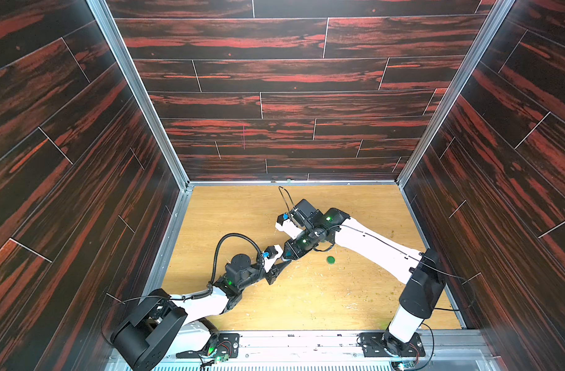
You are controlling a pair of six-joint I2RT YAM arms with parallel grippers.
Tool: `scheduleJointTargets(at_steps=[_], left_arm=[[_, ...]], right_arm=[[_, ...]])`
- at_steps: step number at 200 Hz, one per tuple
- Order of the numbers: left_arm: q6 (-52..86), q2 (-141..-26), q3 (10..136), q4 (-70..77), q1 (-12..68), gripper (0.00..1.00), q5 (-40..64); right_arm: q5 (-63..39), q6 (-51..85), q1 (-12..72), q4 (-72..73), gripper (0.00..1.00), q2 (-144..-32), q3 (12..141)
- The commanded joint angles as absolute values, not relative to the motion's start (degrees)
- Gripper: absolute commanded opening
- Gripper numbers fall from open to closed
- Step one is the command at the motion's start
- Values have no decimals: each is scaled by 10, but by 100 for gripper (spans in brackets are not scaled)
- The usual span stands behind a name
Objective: Close the paint jar lid
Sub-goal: Screw the lid onto the paint jar.
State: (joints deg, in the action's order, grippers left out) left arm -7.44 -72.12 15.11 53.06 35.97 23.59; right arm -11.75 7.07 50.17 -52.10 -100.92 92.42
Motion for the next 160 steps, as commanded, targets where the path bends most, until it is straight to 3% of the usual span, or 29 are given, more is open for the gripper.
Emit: scheduleJointTargets(at_steps=[1,86,160], left_arm=[[-73,-694,162,550,361,16,266],[-68,-685,159,544,361,13,268],[-67,-688,157,564,361,12,214]], right_arm=[[-184,-30,511,-544,27,-1015,933],[-213,-105,504,-555,33,-1043,953],[-183,94,504,-577,29,-1087,1004]])
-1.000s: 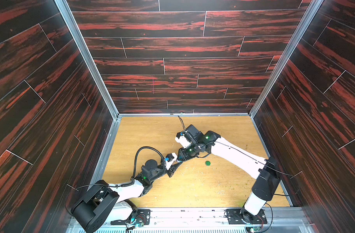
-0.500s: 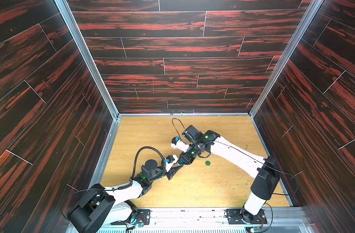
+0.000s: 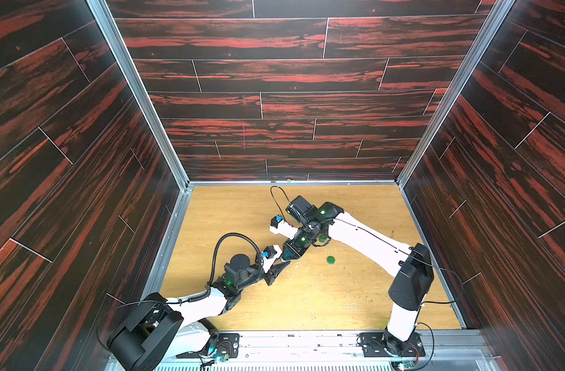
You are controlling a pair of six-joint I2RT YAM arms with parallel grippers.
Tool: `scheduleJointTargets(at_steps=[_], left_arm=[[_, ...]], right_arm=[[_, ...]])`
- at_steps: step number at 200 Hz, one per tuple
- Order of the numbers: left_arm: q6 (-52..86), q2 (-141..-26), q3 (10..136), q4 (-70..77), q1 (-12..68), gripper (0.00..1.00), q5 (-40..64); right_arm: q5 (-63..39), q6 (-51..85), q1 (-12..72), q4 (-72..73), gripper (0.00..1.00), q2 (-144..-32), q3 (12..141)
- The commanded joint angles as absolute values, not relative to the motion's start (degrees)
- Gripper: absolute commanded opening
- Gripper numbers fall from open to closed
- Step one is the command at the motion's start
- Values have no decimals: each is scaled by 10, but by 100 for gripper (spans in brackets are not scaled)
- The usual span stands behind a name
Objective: Close the paint jar lid
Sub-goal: Screw the lid onto the paint jar.
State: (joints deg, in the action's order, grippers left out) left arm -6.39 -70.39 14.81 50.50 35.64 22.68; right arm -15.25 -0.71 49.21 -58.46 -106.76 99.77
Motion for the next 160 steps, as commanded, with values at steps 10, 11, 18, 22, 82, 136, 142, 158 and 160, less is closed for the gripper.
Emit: scheduleJointTargets(at_steps=[10,11,18,22,82,136,142,158,160], left_arm=[[-68,-689,156,566,362,12,209],[-68,-689,156,566,362,12,208],[-67,-690,158,569,361,12,203],[-67,-690,157,571,361,12,201],[-61,-704,164,584,361,12,180],[-58,-713,162,588,362,12,184],[-59,-714,160,587,361,12,184],[-60,-716,158,586,361,12,185],[-60,-716,158,585,361,12,184]], right_arm=[[-179,139,504,-567,27,-1086,1001],[-178,144,504,-566,27,-1086,1000],[-172,173,504,-562,27,-1087,1001],[-170,189,504,-562,27,-1088,1003],[-142,323,524,-552,31,-1091,1005],[-115,325,524,-560,45,-1082,1017],[-110,323,524,-564,48,-1080,1022],[-100,318,521,-574,56,-1075,1036],[-98,318,521,-575,57,-1075,1038]])
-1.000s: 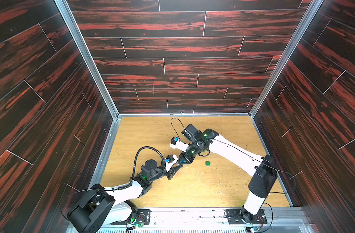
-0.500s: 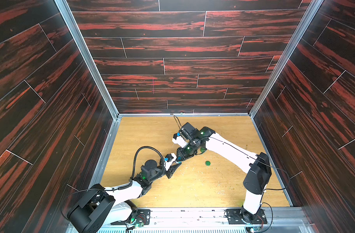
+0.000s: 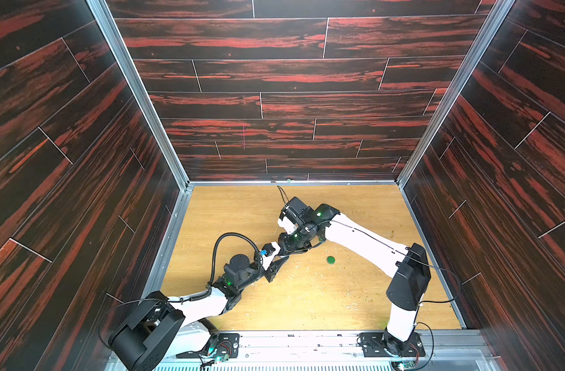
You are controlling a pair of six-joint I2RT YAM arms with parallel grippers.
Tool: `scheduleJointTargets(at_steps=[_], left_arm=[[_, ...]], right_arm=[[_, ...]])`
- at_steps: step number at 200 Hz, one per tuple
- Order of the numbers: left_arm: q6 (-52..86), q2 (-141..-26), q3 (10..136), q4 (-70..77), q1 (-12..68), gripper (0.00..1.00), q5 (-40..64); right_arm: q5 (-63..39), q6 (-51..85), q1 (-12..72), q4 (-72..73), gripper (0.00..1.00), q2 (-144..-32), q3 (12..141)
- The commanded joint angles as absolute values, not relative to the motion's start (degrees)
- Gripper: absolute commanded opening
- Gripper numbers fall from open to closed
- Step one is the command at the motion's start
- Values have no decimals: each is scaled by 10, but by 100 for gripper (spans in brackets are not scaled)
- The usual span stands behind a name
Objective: Close the paint jar lid
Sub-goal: Screw the lid onto the paint jar.
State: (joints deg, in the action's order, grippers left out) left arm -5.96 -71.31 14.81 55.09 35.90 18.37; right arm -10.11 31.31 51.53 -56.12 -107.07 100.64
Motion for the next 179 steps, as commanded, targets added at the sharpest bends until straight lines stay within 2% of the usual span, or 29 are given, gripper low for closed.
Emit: scheduleJointTargets(at_steps=[1,48,90,104,142,179], left_arm=[[-60,-716,158,585,361,12,184],[-54,-734,156,588,361,12,192],[-43,-748,151,612,362,12,206],[-41,-749,149,621,361,12,218],[-30,-743,148,641,361,12,263],[-22,-733,154,631,349,12,304]], right_arm=[[-97,317,520,-576,58,-1074,1038],[-76,301,507,-590,74,-1040,1066],[-7,262,486,-587,88,-992,1068],[8,240,477,-575,98,-970,1061],[-16,120,446,-499,98,-898,995],[-91,-90,445,-298,98,-772,801]])
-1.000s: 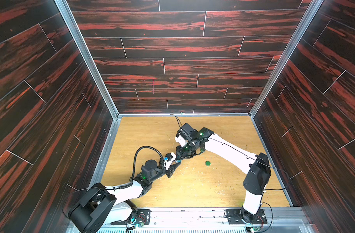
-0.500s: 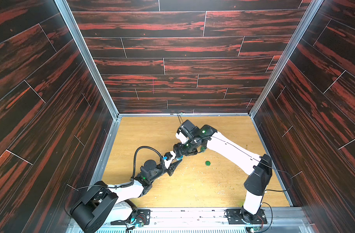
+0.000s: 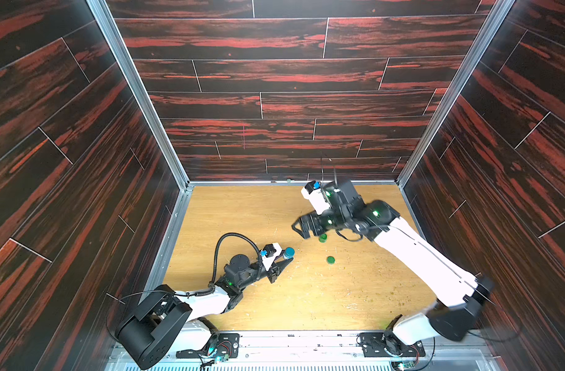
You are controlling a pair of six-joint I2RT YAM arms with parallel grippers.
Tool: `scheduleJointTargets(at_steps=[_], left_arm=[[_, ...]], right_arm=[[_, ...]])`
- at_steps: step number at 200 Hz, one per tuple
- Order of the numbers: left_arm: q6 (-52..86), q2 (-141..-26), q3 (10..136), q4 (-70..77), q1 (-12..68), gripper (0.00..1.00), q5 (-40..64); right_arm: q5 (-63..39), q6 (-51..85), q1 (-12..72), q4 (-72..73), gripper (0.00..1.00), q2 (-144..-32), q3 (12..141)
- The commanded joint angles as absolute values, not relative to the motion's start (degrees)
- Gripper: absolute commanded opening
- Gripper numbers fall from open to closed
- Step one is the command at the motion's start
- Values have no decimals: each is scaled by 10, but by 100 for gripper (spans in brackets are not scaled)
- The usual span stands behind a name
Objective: Close the paint jar lid
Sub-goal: Screw the lid onto the paint jar.
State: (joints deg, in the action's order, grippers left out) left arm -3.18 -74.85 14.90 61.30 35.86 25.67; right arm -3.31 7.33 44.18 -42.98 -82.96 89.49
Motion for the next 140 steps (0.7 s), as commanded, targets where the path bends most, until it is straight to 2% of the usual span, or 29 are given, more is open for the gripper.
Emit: scheduleJointTargets(at_steps=[1,25,46,91,140], left_arm=[[-21,-733,155,631,347,12,306],[1,-735,160,639,323,12,356],[27,-740,160,665,305,12,396],[41,-738,171,648,289,12,452],[29,-727,174,616,288,12,458]], right_arm=[[-93,-94,444,-294,98,-769,797],[-151,-212,443,-298,91,-741,747],[-213,-283,441,-358,90,-753,750],[-304,-337,440,-397,89,-797,763],[-338,-375,440,-396,78,-844,781]])
